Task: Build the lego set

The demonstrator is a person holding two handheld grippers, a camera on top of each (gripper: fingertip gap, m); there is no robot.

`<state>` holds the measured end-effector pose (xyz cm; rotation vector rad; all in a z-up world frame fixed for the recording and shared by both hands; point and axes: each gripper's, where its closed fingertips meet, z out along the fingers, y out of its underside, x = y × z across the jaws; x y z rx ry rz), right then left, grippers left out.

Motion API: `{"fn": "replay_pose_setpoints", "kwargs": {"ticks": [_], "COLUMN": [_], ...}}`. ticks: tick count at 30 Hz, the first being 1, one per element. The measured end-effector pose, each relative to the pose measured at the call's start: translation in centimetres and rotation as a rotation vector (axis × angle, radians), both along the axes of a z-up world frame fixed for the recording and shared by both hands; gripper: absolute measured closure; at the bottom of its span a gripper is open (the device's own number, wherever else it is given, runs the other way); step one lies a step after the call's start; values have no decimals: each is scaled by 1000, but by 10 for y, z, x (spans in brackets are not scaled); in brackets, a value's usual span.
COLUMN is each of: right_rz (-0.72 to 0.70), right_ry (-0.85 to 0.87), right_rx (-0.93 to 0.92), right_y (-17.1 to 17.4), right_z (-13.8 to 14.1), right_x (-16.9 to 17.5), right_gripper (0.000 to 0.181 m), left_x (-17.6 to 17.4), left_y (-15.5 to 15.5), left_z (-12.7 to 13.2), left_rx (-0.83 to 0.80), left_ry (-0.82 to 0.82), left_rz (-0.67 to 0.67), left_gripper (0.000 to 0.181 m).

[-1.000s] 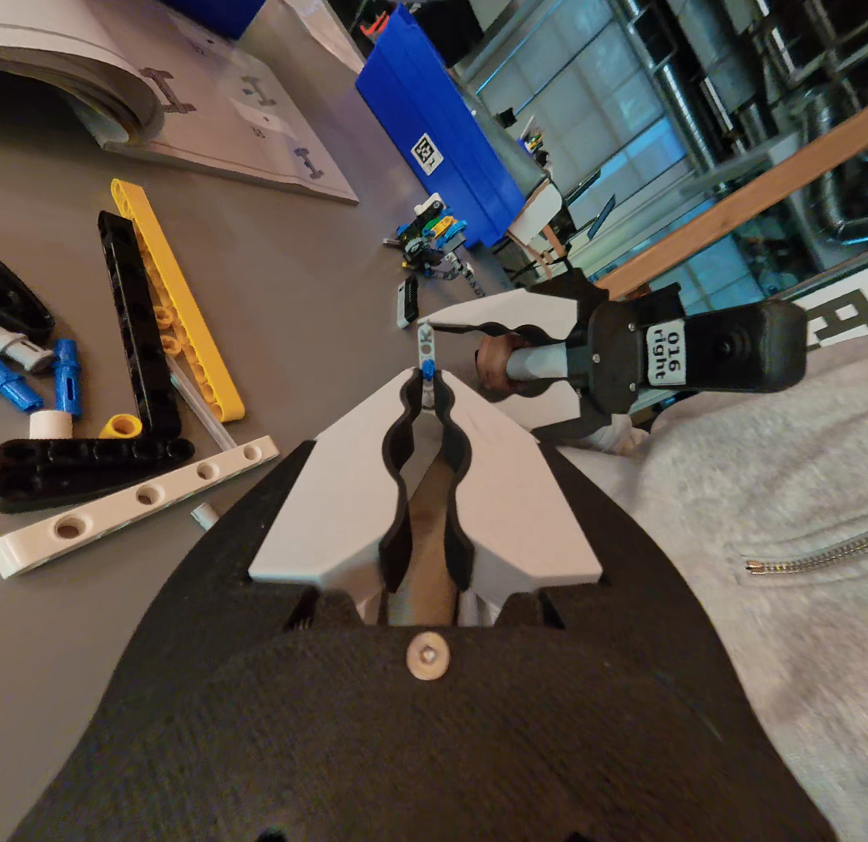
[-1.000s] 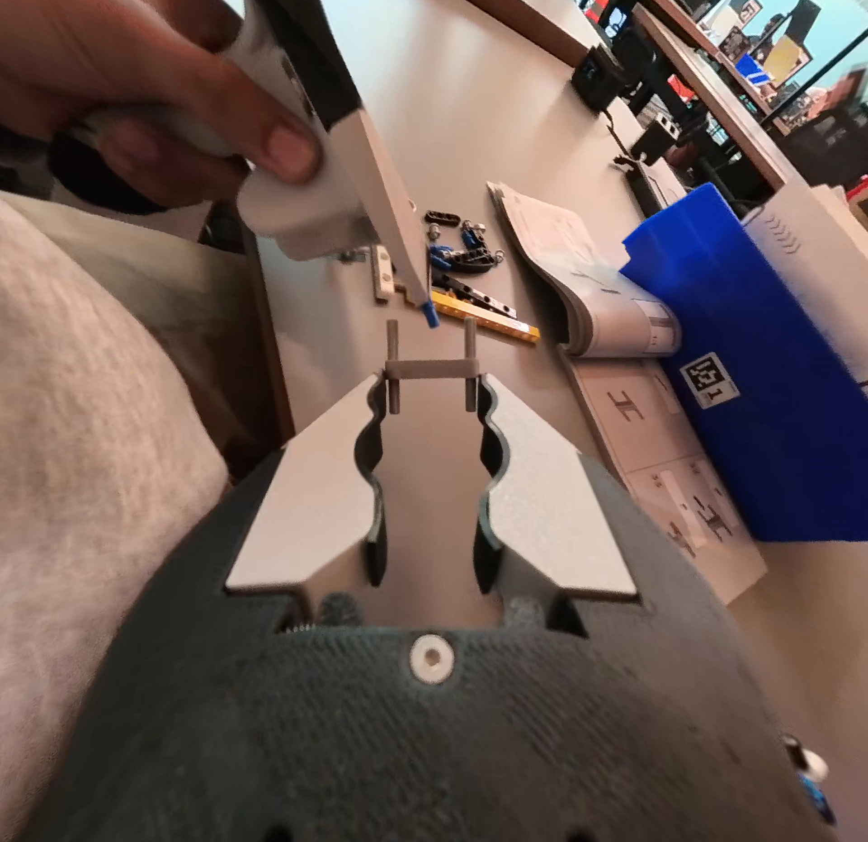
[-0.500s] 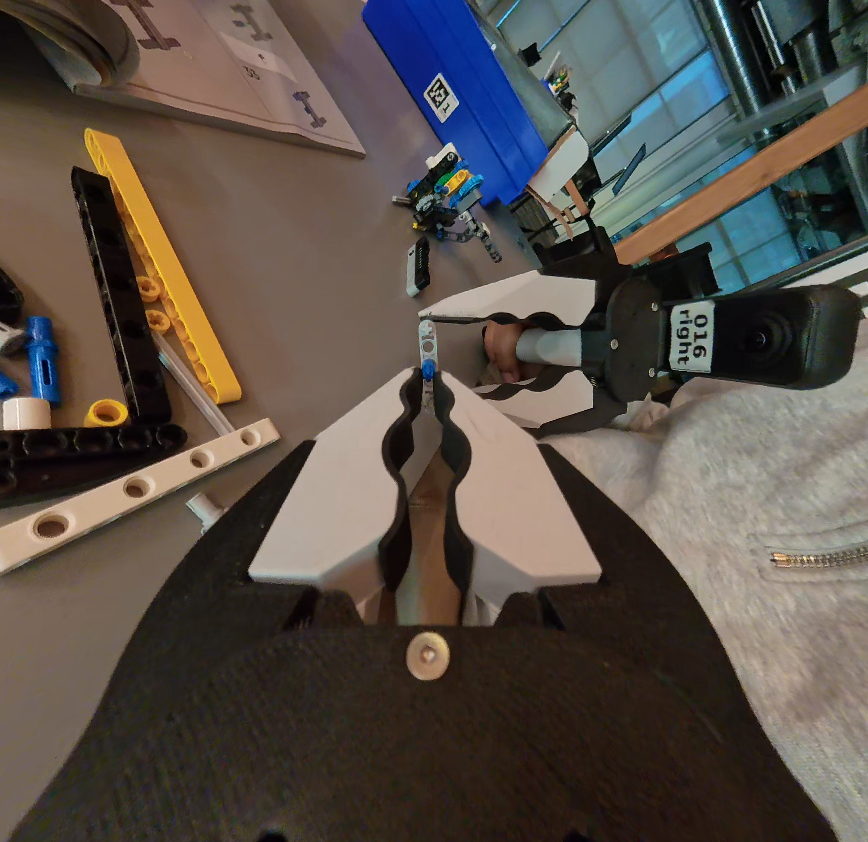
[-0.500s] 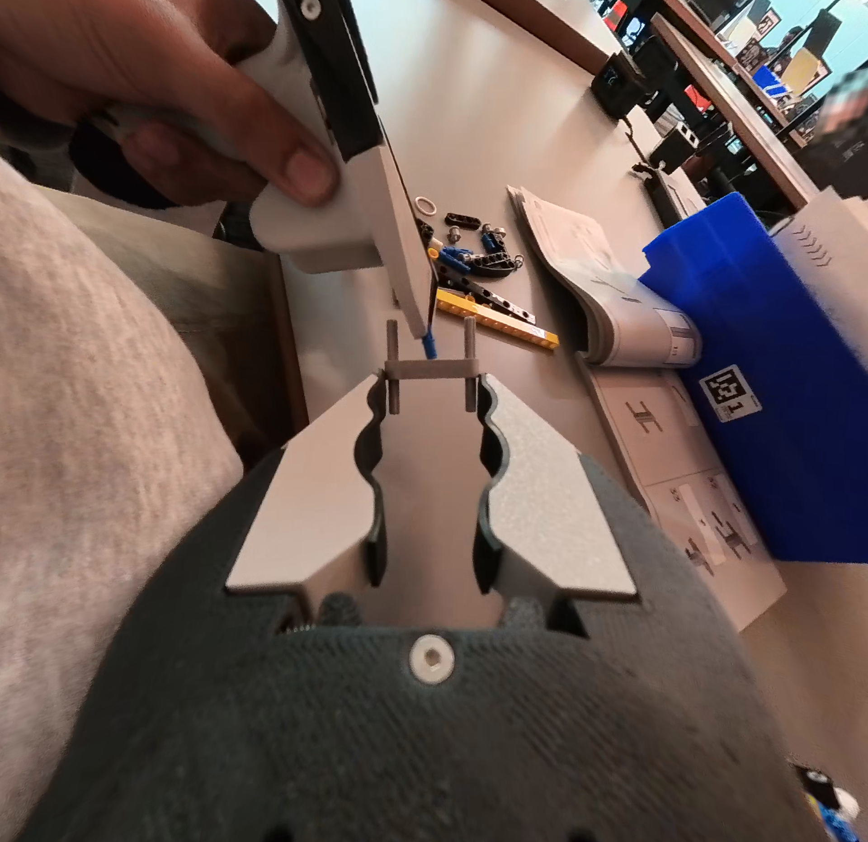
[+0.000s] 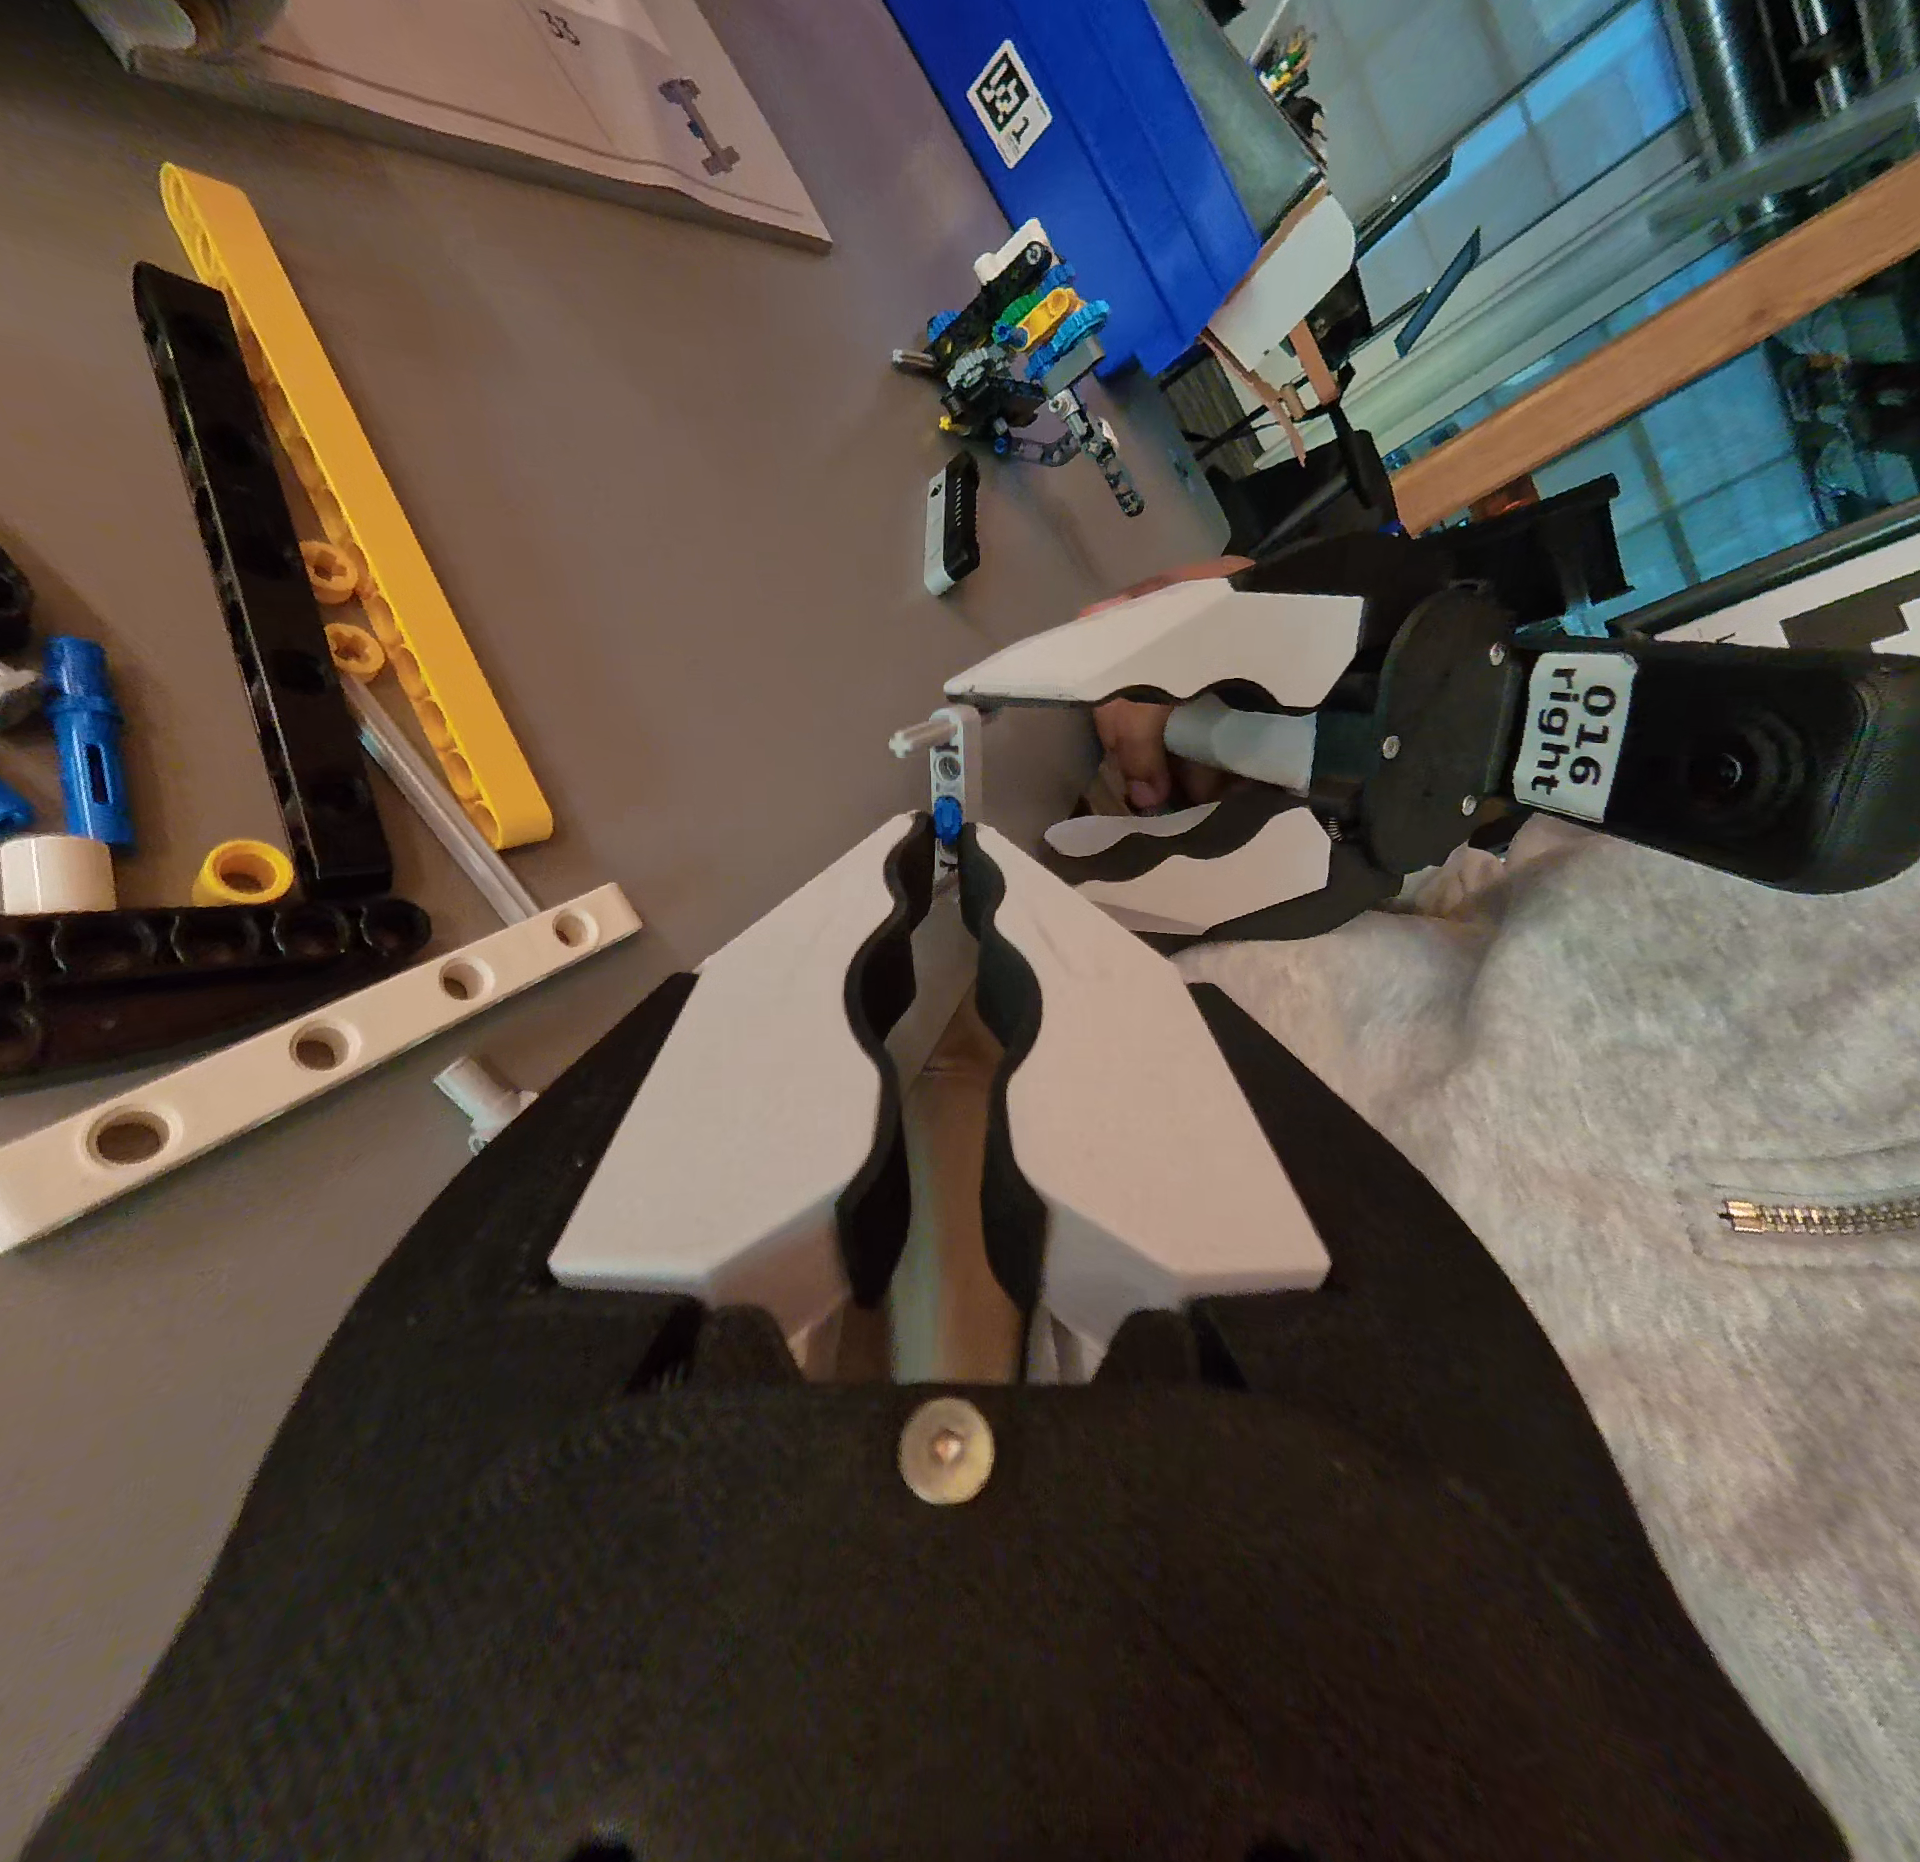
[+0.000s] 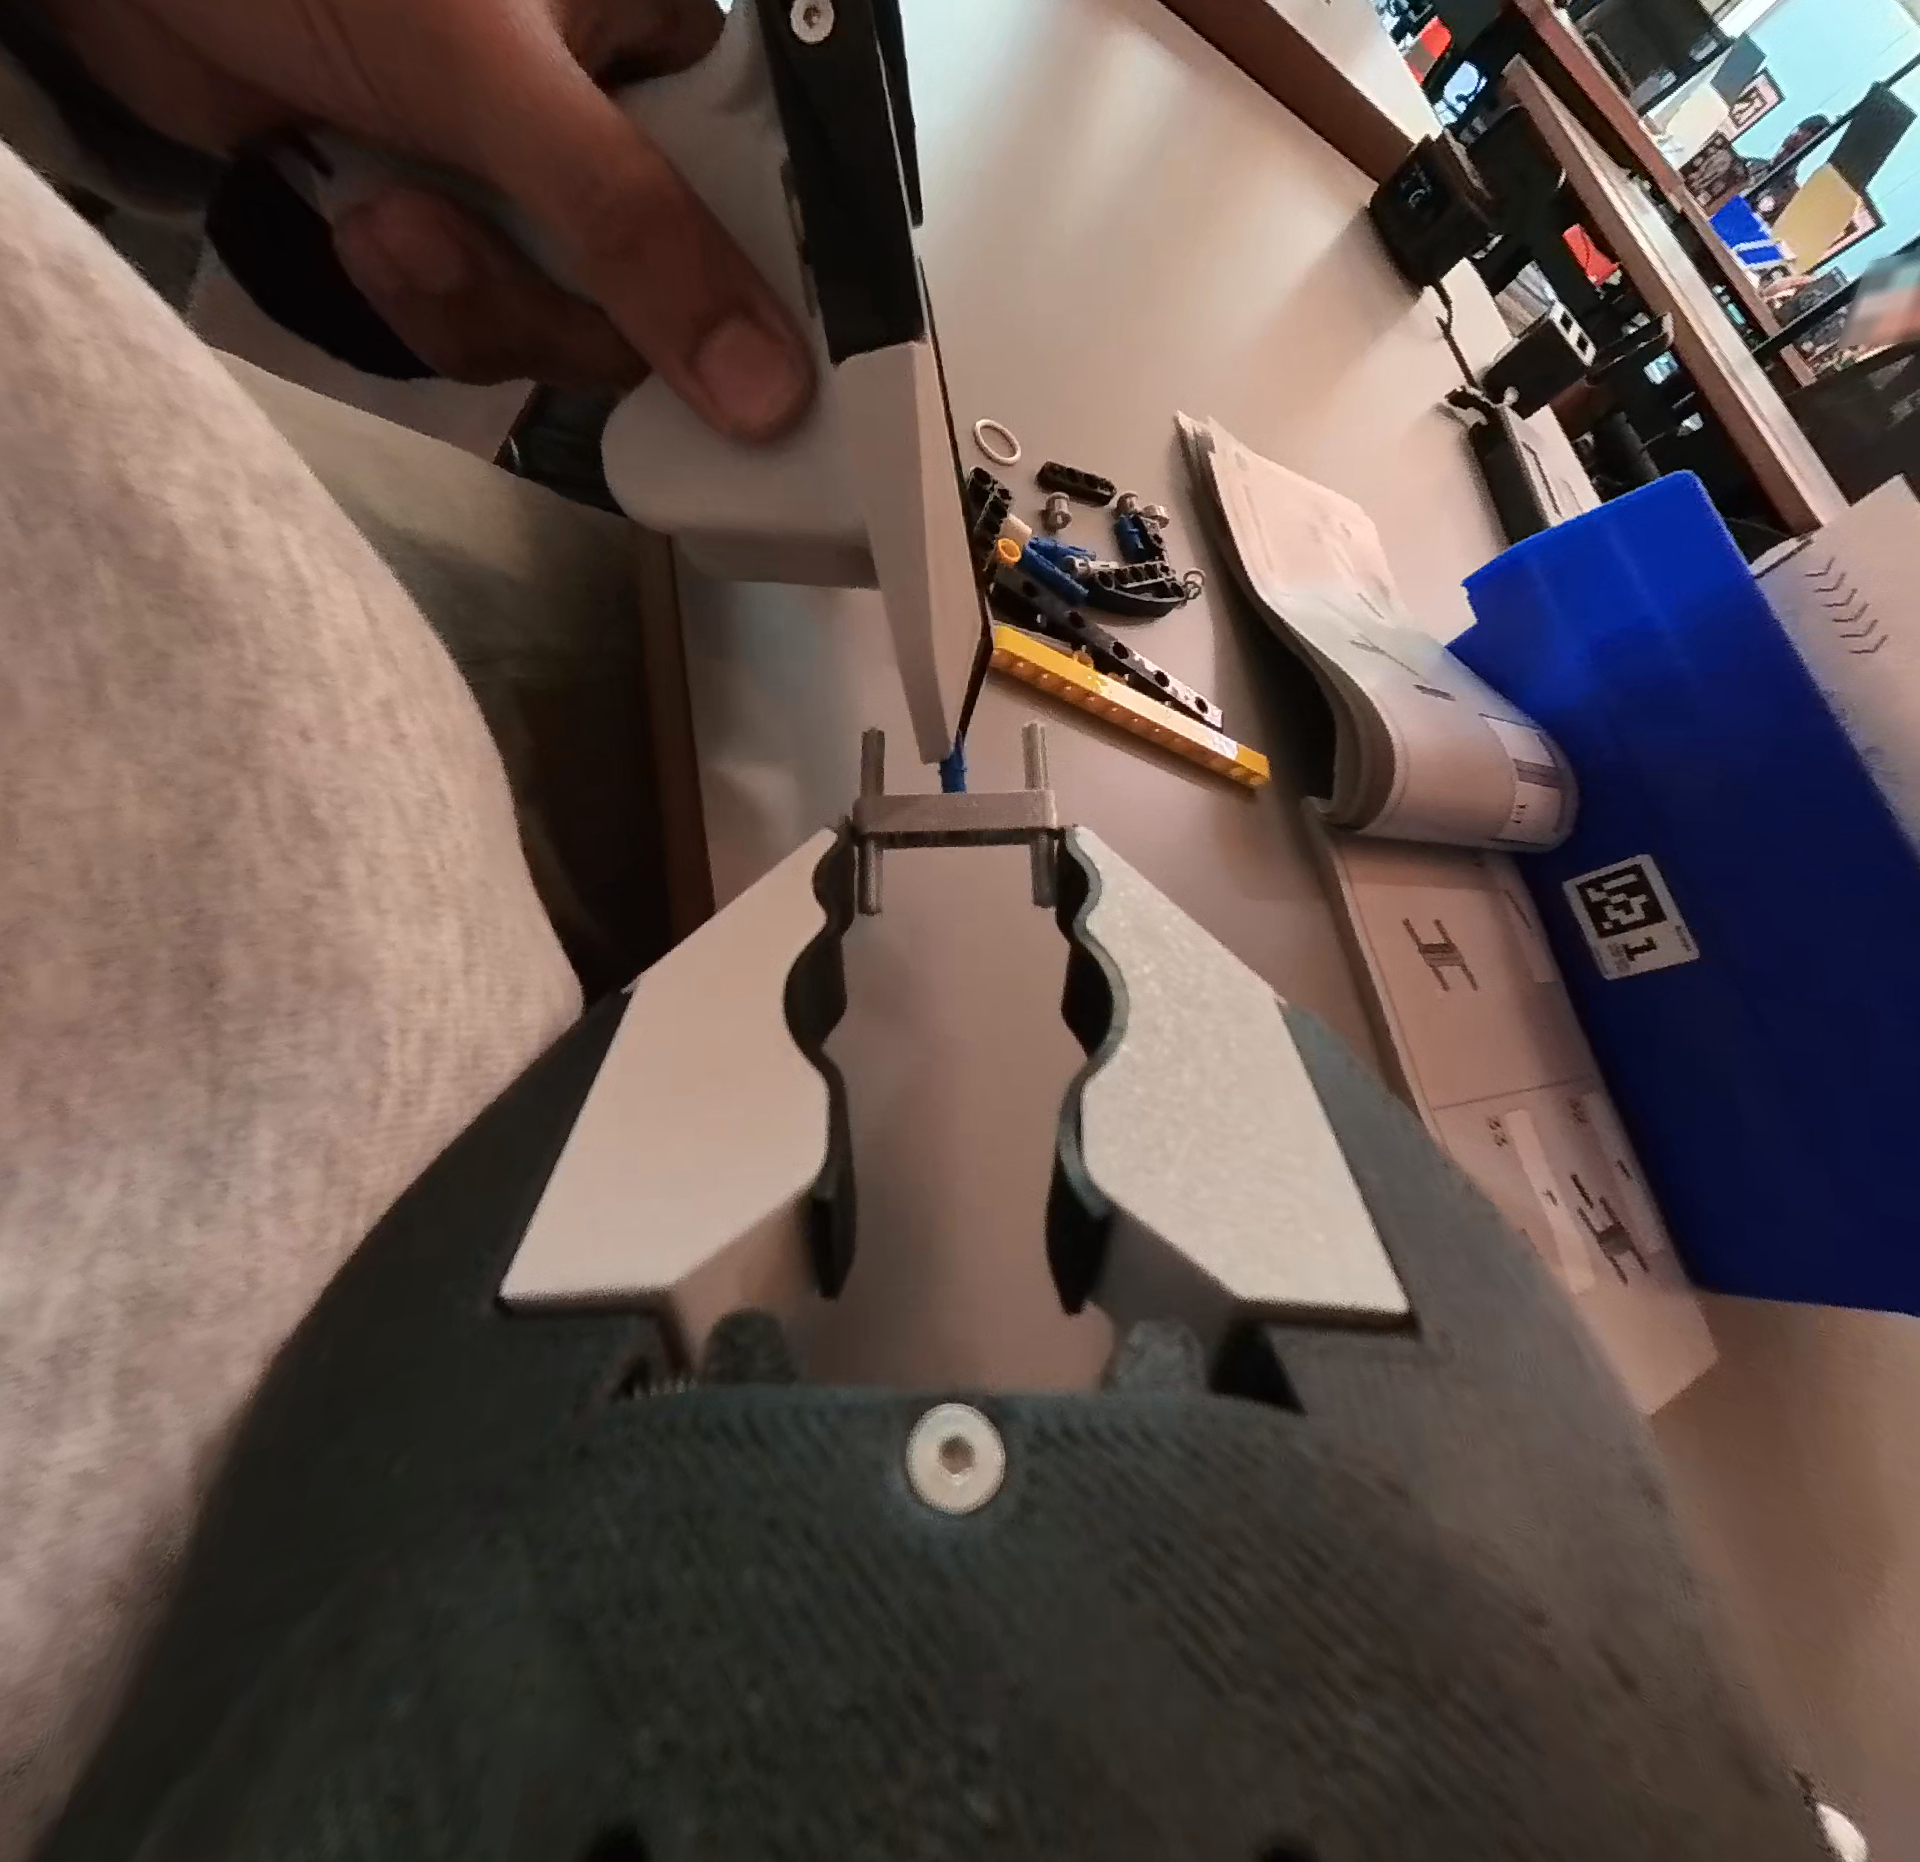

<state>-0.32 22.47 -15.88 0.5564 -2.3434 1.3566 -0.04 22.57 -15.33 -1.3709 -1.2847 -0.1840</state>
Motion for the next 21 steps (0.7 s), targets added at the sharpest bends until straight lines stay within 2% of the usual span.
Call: {"fn": "replay_pose_setpoints", "kwargs": {"ticks": [5, 13, 21], "right_rz": [12, 90, 132], "right_ry": [-9, -141, -142], "right_rx": [-18, -166, -172], "right_y": [0, 6, 8], "right_z": [3, 31, 32], "right_x": [1, 5, 10], "right_gripper": [143, 143, 143], "left_x": [0, 6, 10], "left_y": [0, 5, 6], "left_z": [3, 30, 31], "left_rx": [53, 270, 284], "left_ry": [-1, 40, 34], "left_rz": [-8, -67, -104], "left_gripper": [180, 180, 180]}}
